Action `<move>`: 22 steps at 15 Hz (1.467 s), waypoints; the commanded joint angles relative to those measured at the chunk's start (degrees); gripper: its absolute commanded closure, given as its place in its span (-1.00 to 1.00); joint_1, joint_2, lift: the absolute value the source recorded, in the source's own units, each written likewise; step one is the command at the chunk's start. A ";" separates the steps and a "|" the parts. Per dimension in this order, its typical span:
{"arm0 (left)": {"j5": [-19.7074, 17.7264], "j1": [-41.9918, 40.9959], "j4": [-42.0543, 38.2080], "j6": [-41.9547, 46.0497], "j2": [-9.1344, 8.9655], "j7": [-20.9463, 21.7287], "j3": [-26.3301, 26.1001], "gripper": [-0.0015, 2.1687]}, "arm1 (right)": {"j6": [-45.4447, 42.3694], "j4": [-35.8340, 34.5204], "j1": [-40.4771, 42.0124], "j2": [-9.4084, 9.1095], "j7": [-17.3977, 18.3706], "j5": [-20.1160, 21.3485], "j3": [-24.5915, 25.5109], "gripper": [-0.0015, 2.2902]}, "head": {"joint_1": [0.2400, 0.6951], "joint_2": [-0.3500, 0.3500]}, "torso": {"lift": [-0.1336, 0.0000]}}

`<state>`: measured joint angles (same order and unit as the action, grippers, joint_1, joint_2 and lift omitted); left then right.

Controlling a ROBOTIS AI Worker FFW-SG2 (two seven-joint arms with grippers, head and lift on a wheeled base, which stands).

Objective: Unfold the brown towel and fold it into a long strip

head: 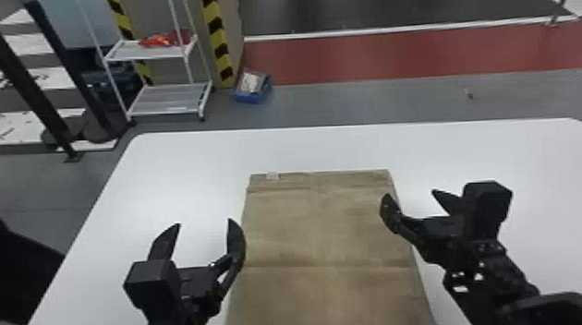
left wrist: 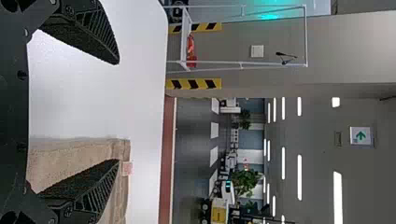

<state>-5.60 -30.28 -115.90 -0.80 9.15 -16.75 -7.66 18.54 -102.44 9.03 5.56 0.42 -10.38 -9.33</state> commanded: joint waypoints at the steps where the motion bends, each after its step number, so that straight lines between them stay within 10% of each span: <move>1: -0.37 0.74 0.94 -0.04 0.08 0.05 -0.25 -0.87 | 2.34 4.88 -5.60 0.24 -0.33 -1.84 -0.51 -0.90 | 1.00 0.28 | -0.85; 11: -1.78 2.85 2.35 -0.39 0.69 0.75 -1.57 -0.87 | 3.04 19.03 -15.27 0.24 -3.93 -2.89 -4.12 -0.85 | 1.00 0.32 | -0.85; 22: -1.87 3.12 2.79 -0.92 0.96 0.84 -1.75 -0.87 | 2.51 19.20 -15.18 0.07 -4.72 -2.98 -4.82 -0.69 | 1.00 0.35 | -0.85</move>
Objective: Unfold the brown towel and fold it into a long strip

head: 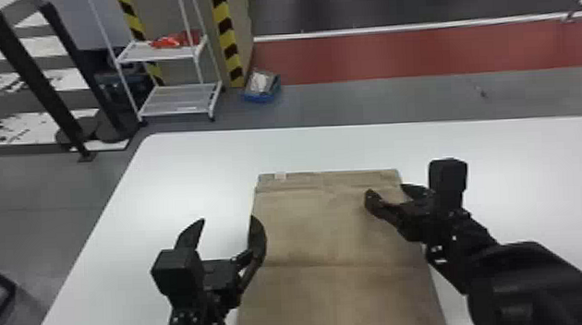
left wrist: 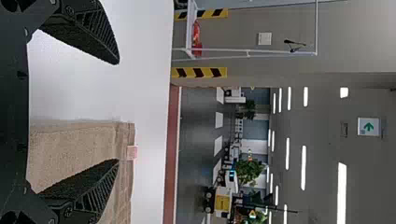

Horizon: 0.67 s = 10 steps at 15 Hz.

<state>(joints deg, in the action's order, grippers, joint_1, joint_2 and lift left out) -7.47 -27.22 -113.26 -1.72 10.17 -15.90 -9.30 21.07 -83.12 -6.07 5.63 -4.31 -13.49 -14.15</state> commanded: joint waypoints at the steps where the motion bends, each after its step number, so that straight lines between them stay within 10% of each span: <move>1: 0.00 0.07 0.15 0.00 0.02 -0.01 -0.10 -0.87 | 0.16 -0.12 -0.09 0.00 0.00 0.13 -0.09 -0.66 | 1.00 0.35 | -0.85; 10: 0.00 0.42 0.15 0.00 0.02 0.17 -0.36 -0.87 | -0.54 -0.64 0.00 0.00 0.00 -0.13 0.00 -0.45 | 1.00 0.34 | -0.85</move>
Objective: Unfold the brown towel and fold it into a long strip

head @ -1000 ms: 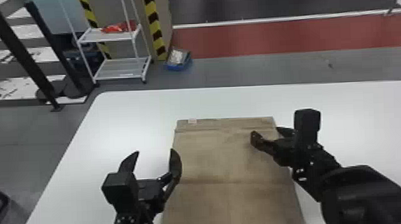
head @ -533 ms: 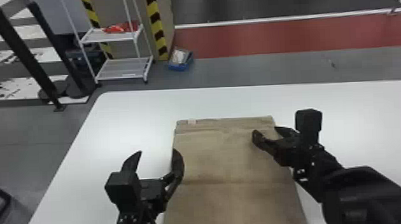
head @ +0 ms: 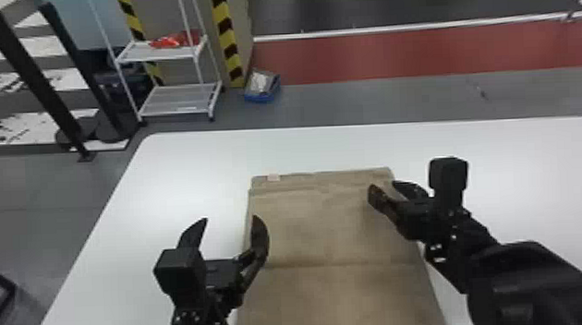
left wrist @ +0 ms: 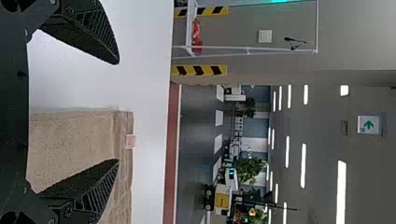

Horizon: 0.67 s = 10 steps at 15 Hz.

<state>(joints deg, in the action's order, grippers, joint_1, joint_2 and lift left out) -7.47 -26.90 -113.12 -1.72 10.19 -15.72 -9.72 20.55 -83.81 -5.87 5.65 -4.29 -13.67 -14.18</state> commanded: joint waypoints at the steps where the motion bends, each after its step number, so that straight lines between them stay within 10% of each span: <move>1: -0.09 0.18 0.00 -0.18 0.01 0.08 -0.04 -0.87 | -0.03 0.05 -0.28 -0.02 0.07 0.04 0.03 -0.33 | 1.00 0.34 | -0.85; 5: 0.00 0.62 0.09 -1.41 -0.08 0.08 -0.30 -0.87 | -0.03 0.05 -0.37 0.06 -0.02 0.04 0.12 0.09 | 1.00 0.34 | -0.85; 10: 0.09 0.62 0.00 -1.23 -0.25 0.08 -0.48 -0.87 | -0.90 -0.04 0.95 0.24 -0.11 -0.40 0.73 0.13 | 1.00 0.32 | -0.85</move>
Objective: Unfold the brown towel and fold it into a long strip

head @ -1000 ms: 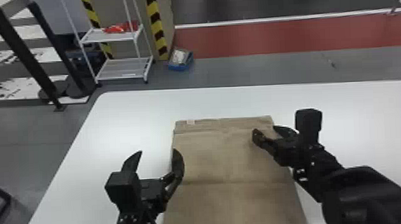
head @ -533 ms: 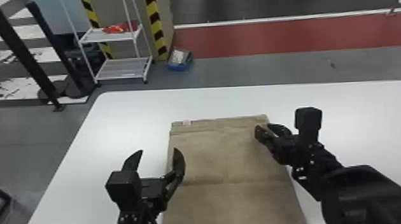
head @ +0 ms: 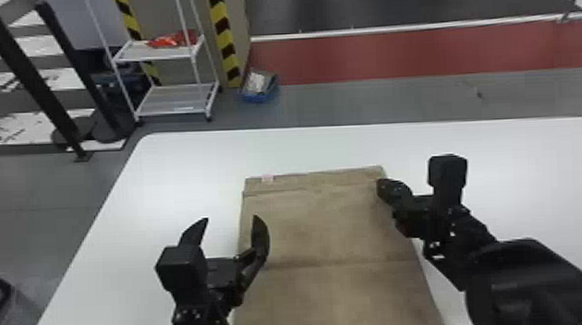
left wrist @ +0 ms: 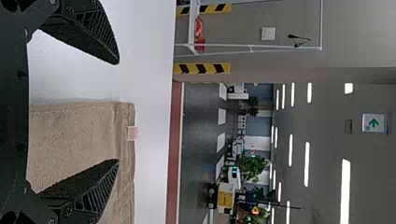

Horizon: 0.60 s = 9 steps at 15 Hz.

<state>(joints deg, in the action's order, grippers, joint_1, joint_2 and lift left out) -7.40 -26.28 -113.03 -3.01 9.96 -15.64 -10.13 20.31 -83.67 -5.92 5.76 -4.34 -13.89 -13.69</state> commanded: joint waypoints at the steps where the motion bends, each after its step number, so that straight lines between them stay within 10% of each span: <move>1: 0.02 0.00 -0.17 0.06 -0.03 0.00 -0.07 -0.87 | -0.66 -2.72 2.32 0.13 -0.40 -0.35 0.42 0.13 | 1.00 0.31 | -0.85; 5: 0.02 0.00 -0.96 0.06 -0.03 0.08 1.34 -0.87 | -0.66 -19.51 11.90 0.92 -2.51 0.18 -0.90 0.13 | 1.00 0.34 | -0.85; 9: -1.21 -0.44 -3.86 -0.12 -0.03 0.00 5.03 -0.87 | -0.48 -32.61 20.25 6.81 -3.30 4.40 -9.78 0.13 | 1.00 0.62 | -0.85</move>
<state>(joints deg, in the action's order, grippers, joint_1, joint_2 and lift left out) -8.02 -26.56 -115.92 -3.09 9.93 -15.62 -6.45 19.56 -112.41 11.77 10.31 -7.67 -11.65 -19.90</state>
